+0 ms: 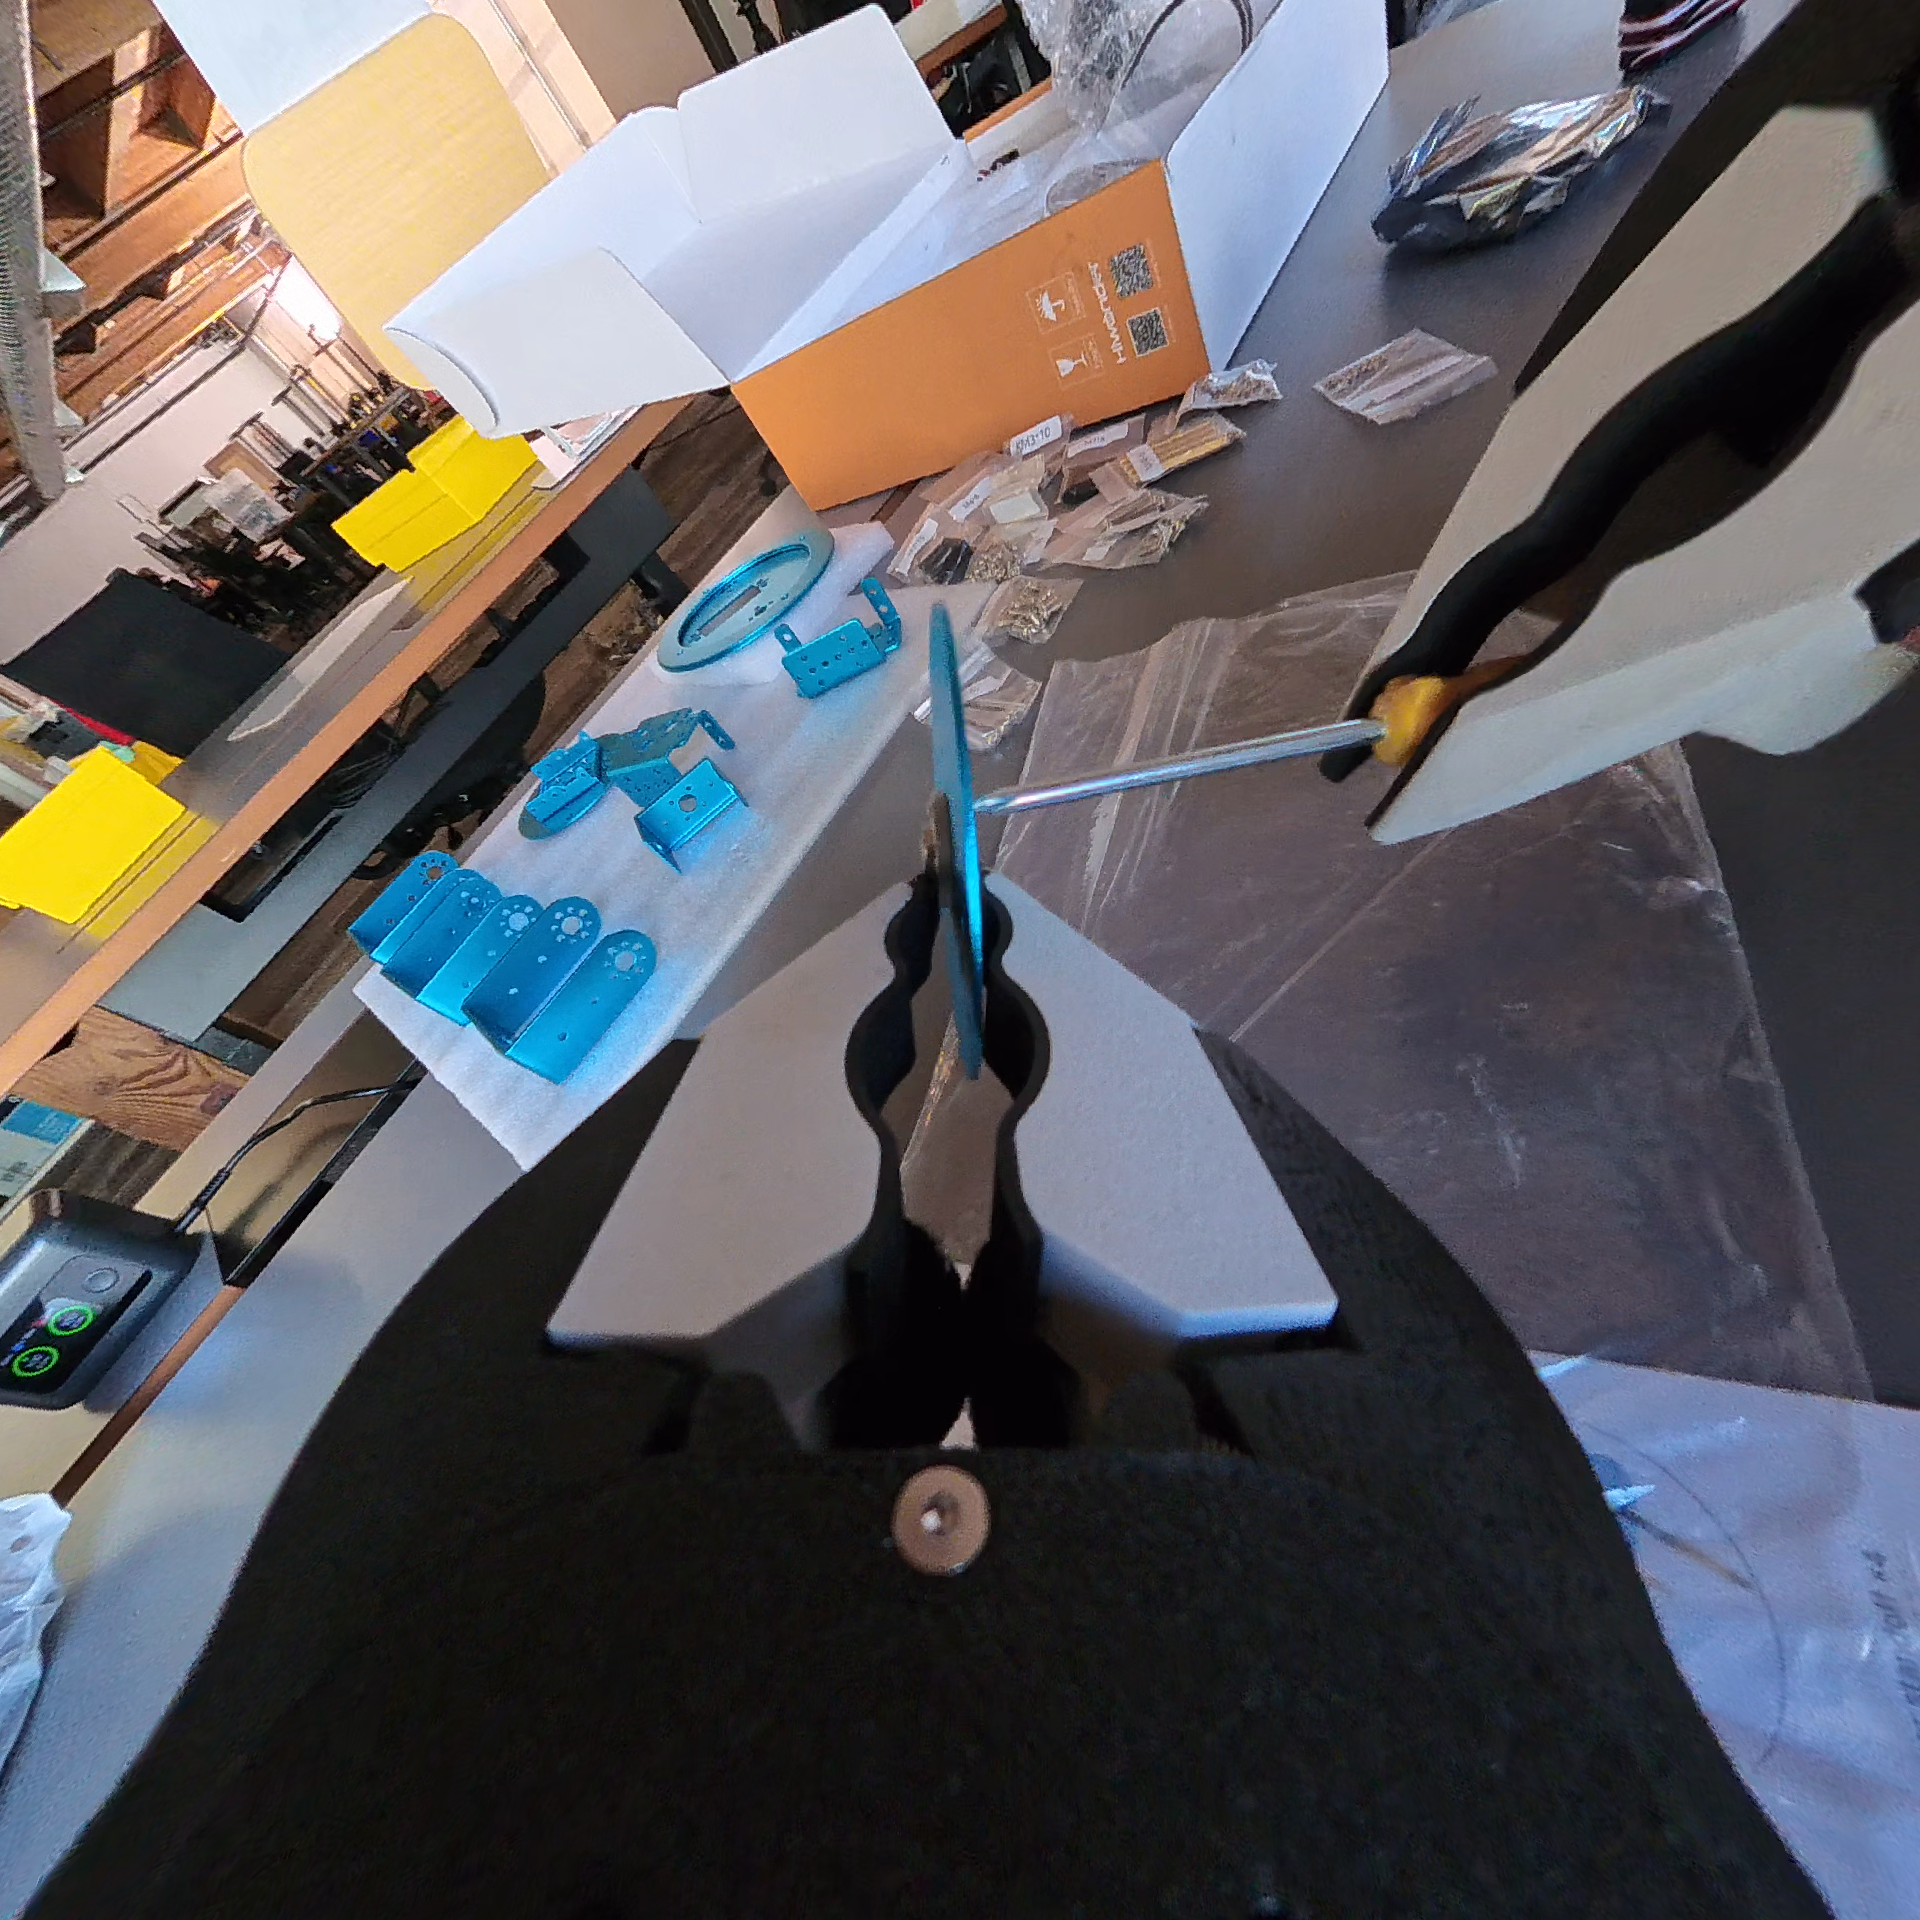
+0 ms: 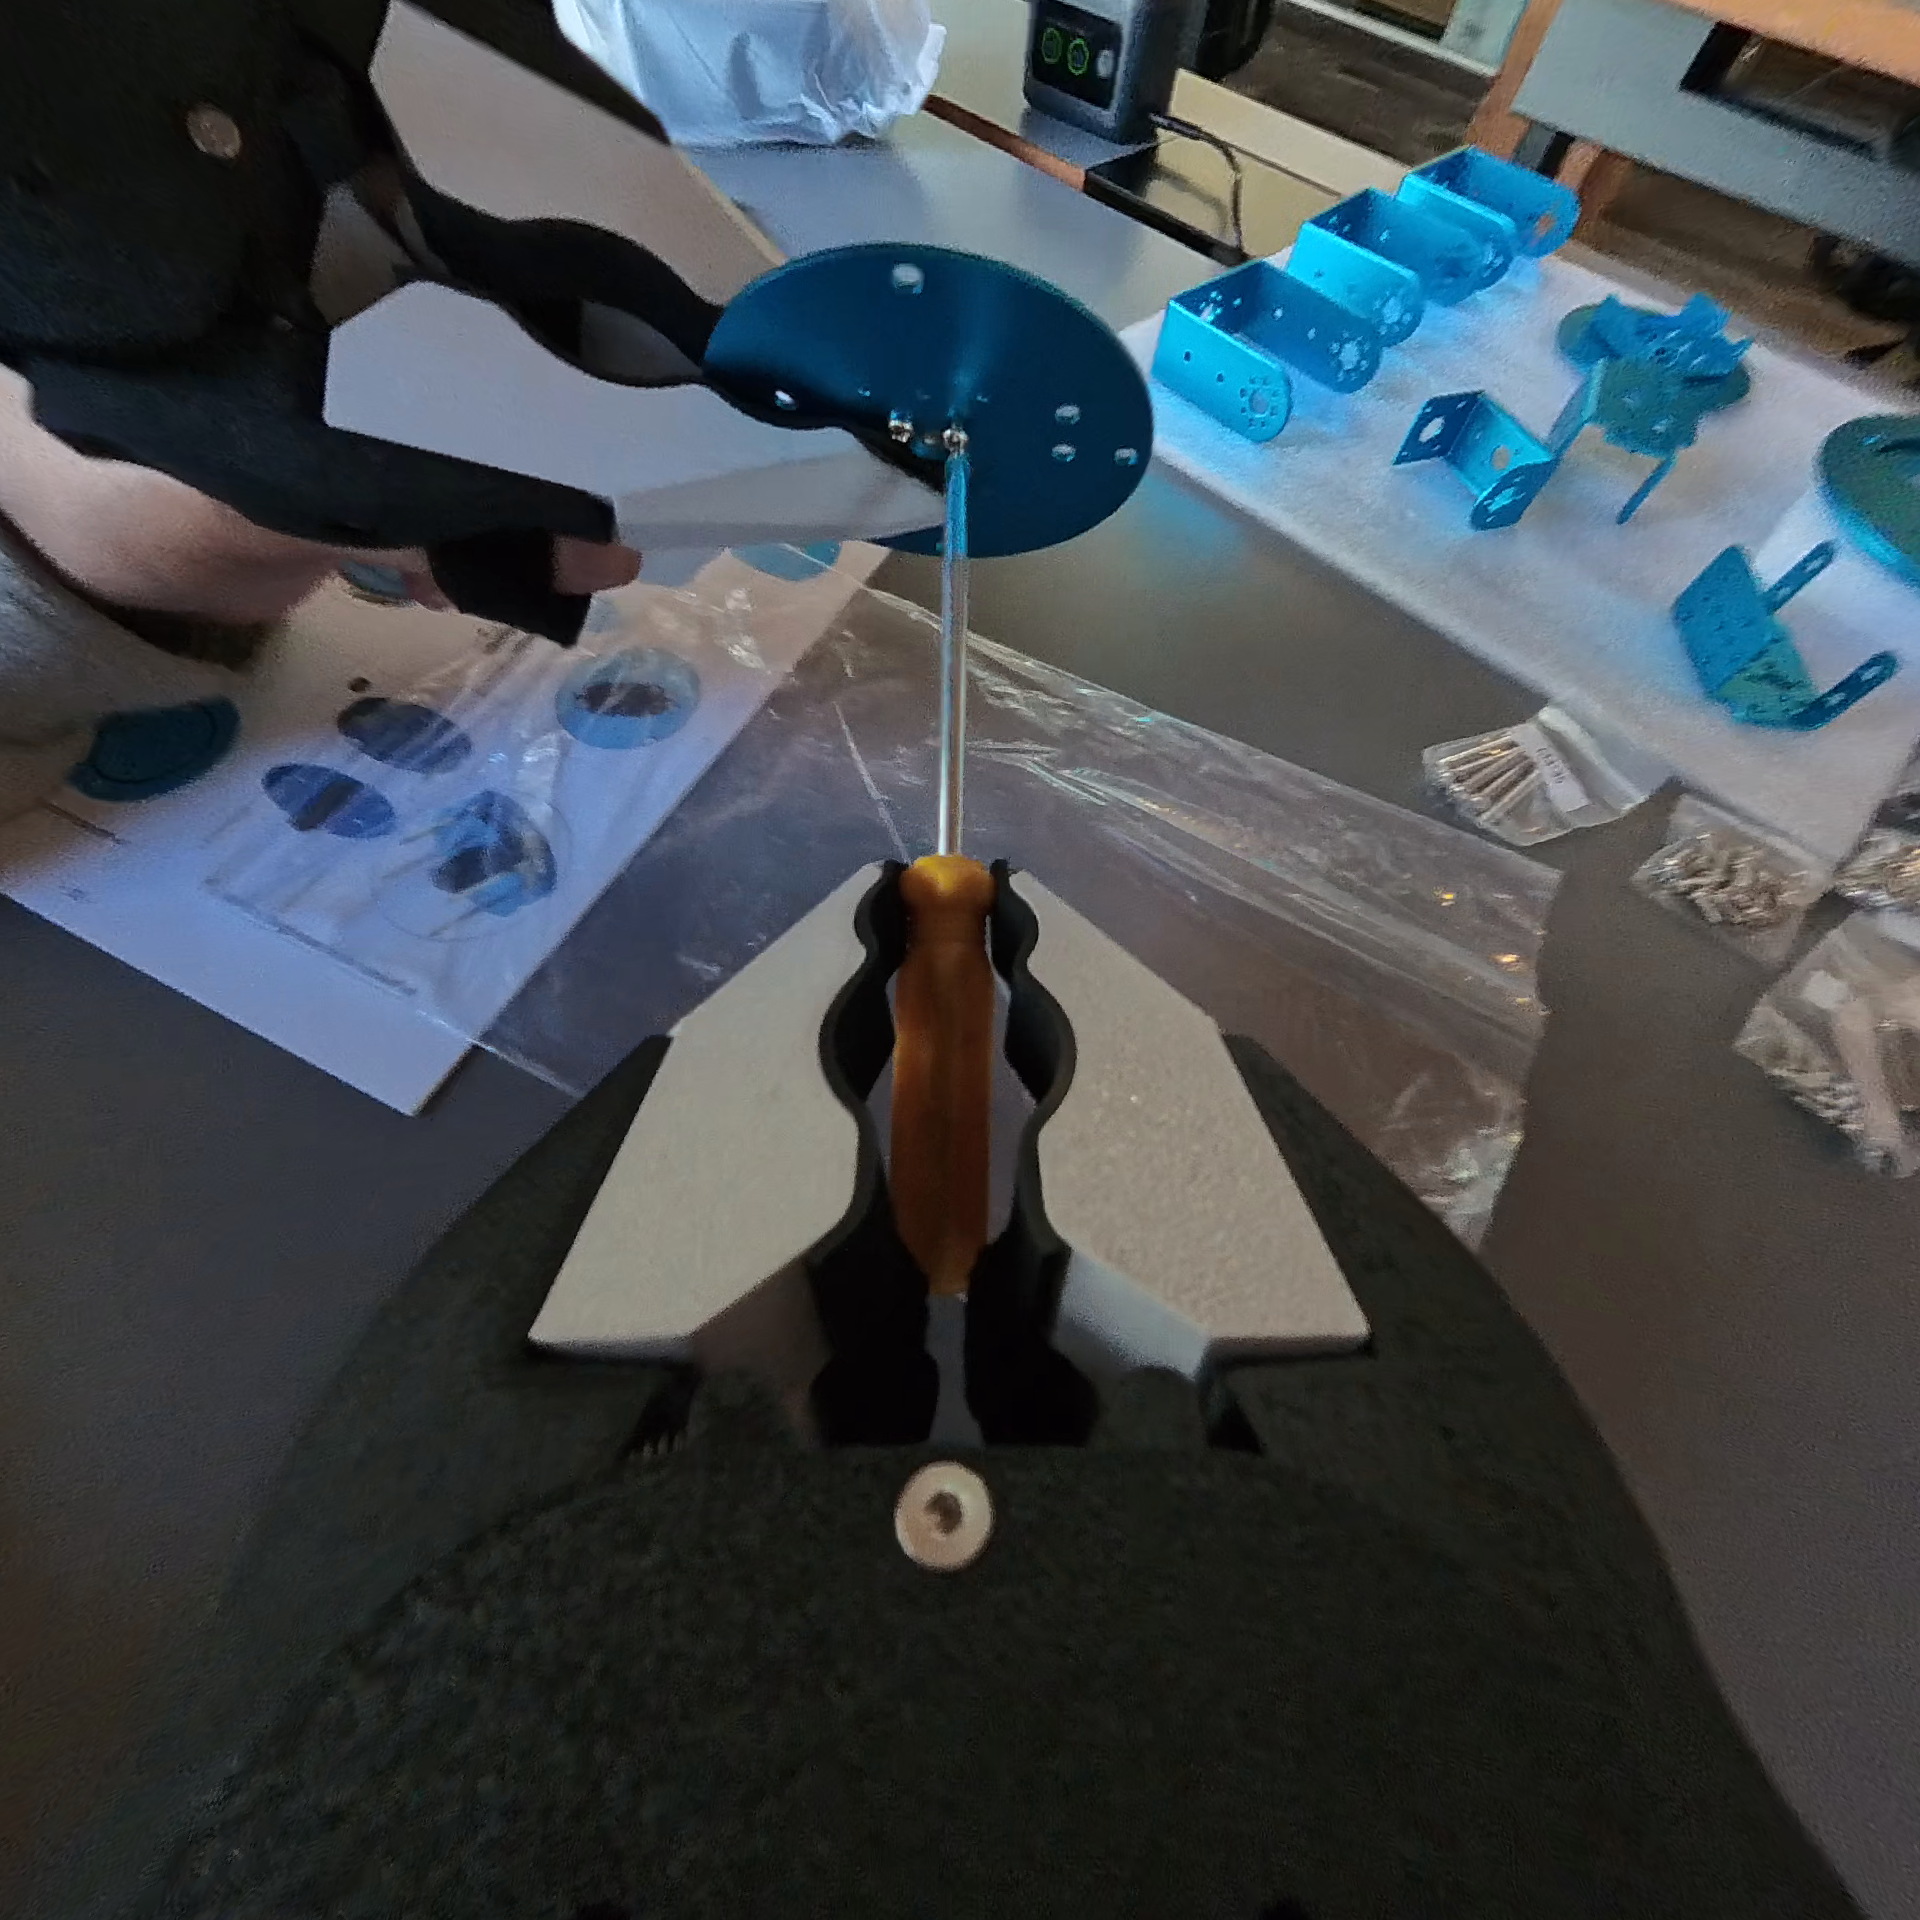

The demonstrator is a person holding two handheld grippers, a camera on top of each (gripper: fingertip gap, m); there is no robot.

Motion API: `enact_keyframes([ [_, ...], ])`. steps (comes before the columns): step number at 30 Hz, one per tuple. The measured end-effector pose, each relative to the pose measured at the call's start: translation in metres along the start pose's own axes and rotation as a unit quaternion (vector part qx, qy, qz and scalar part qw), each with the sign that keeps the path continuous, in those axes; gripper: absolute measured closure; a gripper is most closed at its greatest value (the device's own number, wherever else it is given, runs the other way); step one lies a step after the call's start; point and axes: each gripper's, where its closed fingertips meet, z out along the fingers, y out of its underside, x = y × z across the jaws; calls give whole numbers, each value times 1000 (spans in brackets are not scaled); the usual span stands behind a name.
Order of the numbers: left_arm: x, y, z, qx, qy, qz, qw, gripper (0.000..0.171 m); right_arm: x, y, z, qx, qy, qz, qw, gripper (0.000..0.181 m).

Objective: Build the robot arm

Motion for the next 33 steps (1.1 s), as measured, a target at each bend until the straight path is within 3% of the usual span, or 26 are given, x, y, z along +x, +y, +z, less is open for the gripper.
enact_keyframes([
  [2, 1, 2, 1, -8, -1, 2, 1000, 165, 6, 0, -1, -14, 59, -63, 996, 167],
  [7, 1, 7, 3, -27, 4, -18, 999, 166, 15, -5, -3, -44, 192, -221, 955, 166],
  [10, 1, 11, 4, -38, -1, -5, 999, 166, 15, -6, -2, -60, 214, -255, 941, 166],
  [14, -1, 8, 2, -23, -9, 27, 999, 166, 3, -2, 3, -50, 51, -55, 996, 167],
  [17, -2, -6, -4, 14, -19, 39, 999, 166, -14, -8, -4, -27, -118, 127, 984, 167],
  [19, -2, -17, -9, 40, -23, 46, 998, 166, -24, -17, -13, -9, -230, 235, 944, 167],
  [21, -1, -27, -14, 71, -21, 51, 996, 166, -34, -26, -26, 4, -343, 330, 879, 167],
  [24, 0, -46, -26, 126, -13, 40, 991, 166, -40, -50, -55, 32, -543, 487, 684, 167],
  [25, 0, -47, -27, 128, -14, 42, 991, 166, -42, -50, -57, 33, -564, 502, 655, 167],
  [26, 0, -47, -27, 131, -15, 42, 990, 165, -45, -48, -54, 32, -557, 494, 667, 167],
  [27, -1, -46, -27, 134, -13, 37, 990, 165, -48, -47, -50, 31, -537, 470, 699, 167],
  [30, -4, -35, -19, 100, -17, 40, 994, 166, -38, -34, -30, 30, -395, 329, 857, 167],
  [31, -4, -31, -16, 87, -21, 49, 995, 166, -33, -28, -23, 22, -345, 281, 895, 166],
  [33, -2, -26, -13, 71, -19, 55, 996, 166, -24, -13, -7, -3, -258, 202, 945, 165],
])
